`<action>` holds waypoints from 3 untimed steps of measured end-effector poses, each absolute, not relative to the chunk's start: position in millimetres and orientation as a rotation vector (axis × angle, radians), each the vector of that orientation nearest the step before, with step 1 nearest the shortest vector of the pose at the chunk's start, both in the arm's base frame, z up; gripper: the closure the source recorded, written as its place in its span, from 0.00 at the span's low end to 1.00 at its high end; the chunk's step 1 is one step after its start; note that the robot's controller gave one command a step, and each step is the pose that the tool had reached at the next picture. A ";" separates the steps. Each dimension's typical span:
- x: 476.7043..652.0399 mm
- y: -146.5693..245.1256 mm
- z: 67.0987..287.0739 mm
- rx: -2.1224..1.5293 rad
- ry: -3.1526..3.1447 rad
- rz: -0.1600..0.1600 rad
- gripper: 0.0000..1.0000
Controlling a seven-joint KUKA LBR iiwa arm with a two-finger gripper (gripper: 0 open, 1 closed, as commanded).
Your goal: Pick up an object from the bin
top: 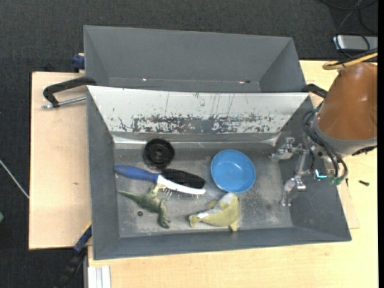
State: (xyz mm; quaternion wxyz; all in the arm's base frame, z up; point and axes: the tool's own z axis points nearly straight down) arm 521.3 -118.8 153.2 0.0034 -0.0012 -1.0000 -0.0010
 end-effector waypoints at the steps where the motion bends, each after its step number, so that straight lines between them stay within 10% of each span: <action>1: 560.6 -75.9 71.7 0.170 -3.142 -0.003 0.00; 3: 595.2 42.1 76.6 0.421 -3.122 0.010 0.00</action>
Offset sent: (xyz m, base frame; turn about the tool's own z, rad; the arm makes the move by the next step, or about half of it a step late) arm 0.0370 0.0403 -0.0810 -0.1083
